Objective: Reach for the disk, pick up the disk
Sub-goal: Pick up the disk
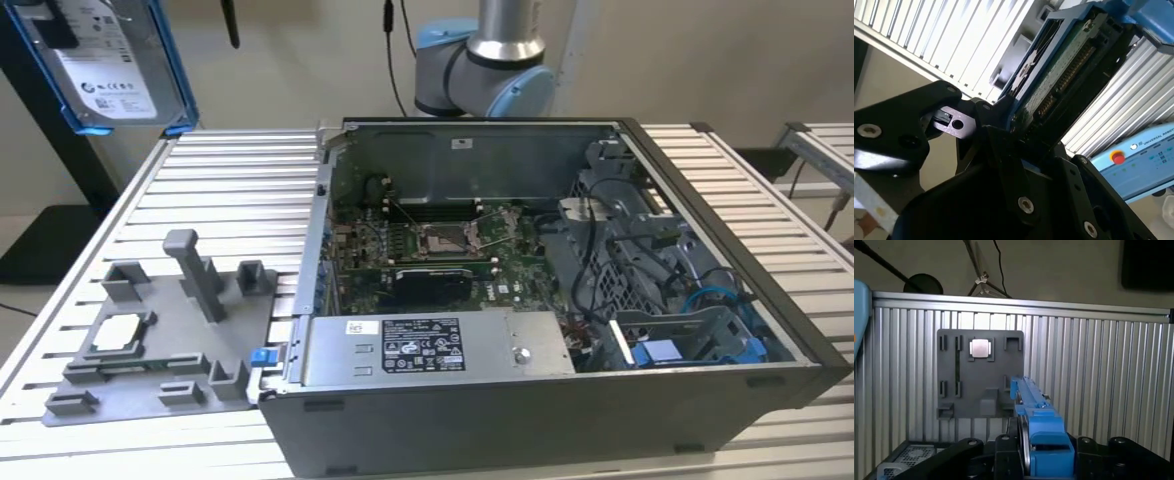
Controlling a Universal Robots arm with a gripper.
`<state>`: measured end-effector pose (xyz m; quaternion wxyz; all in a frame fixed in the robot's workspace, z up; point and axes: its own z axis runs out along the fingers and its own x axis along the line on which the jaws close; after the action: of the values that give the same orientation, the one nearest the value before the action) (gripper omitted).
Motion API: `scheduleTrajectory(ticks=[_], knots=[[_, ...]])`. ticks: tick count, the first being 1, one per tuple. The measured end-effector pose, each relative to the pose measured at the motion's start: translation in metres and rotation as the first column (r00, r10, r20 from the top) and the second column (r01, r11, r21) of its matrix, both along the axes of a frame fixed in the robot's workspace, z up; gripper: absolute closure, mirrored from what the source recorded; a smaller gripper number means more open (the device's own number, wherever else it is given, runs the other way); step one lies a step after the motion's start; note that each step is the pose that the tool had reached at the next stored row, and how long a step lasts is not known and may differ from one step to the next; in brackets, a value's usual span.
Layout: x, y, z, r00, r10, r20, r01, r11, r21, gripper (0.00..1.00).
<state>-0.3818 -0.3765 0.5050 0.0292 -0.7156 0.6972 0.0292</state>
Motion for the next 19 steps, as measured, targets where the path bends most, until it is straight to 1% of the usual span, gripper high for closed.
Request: scheduleTrajectory(ticks=[11, 19], knots=[[0.048, 0.0, 0.0, 1.0, 0.0, -0.0024, 0.0, 1.0, -0.0001, 1.0], [0.076, 0.0, 0.0, 1.0, 0.0, -0.0032, 0.0, 1.0, -0.0001, 1.0]])
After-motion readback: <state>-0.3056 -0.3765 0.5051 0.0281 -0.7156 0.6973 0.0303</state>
